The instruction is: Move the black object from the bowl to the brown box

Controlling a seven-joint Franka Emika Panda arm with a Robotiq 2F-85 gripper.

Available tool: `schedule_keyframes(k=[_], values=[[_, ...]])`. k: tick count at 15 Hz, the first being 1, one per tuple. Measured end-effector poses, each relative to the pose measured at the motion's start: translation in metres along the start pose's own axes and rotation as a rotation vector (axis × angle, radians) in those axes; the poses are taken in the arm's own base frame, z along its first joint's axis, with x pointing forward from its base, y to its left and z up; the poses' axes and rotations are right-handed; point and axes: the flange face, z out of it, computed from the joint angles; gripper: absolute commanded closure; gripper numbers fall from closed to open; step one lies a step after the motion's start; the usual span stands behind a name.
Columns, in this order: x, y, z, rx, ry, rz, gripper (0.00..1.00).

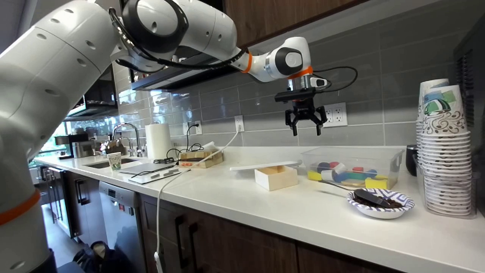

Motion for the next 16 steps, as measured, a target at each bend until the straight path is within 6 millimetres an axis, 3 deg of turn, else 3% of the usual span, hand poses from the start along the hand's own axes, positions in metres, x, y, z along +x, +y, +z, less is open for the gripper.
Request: schedule_keyframes(k=[7,16], values=[[0.029,-0.001,0.028,0.003,-0.017,0.024,0.0],[0.042,0.005,0.054,0.003,-0.026,0.088,0.0]])
